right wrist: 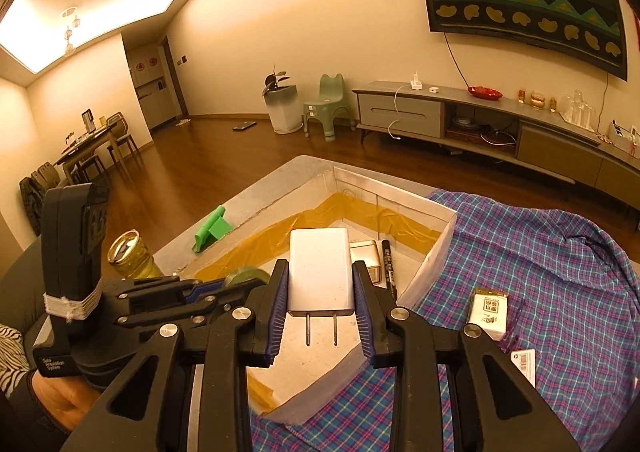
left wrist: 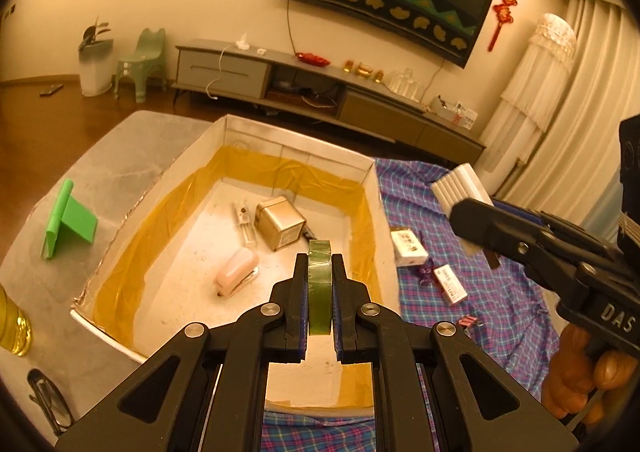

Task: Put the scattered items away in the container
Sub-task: 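Carry the green tape roll and white charger plug over the white box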

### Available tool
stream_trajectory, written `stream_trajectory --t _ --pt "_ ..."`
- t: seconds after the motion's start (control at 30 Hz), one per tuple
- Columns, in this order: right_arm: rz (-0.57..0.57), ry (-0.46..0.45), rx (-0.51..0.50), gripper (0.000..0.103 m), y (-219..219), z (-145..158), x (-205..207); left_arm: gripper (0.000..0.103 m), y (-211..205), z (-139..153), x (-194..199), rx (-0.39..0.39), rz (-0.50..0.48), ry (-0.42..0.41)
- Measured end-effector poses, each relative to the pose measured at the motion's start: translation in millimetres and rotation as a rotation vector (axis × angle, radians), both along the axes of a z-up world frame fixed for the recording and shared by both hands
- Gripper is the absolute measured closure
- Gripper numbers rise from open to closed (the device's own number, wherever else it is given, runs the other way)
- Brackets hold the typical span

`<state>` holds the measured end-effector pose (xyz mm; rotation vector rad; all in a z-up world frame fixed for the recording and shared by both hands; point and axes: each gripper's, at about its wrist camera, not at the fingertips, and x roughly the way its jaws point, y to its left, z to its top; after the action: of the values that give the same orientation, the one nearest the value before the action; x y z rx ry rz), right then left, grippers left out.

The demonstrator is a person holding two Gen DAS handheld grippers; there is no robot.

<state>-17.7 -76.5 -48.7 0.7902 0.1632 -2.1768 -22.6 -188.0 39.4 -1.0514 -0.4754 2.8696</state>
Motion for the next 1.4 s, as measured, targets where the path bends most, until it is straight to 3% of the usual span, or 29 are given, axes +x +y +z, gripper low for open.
stream_trajectory --t 0.6,1.0,1.4 --pt "0.006 -0.028 0.066 0.071 -25.5 -21.7 -55.2 0.093 18.7 -27.2 -25.9 0.004 -0.026 -0.078" --pt "0.018 -0.052 0.101 0.071 -36.4 -48.5 -74.3 0.093 20.2 -50.9 -42.8 0.012 0.0 -0.162" --pt "0.025 -0.062 0.133 0.071 -43.2 -62.8 -75.3 0.093 17.8 -55.6 -42.2 -0.006 0.024 -0.195"
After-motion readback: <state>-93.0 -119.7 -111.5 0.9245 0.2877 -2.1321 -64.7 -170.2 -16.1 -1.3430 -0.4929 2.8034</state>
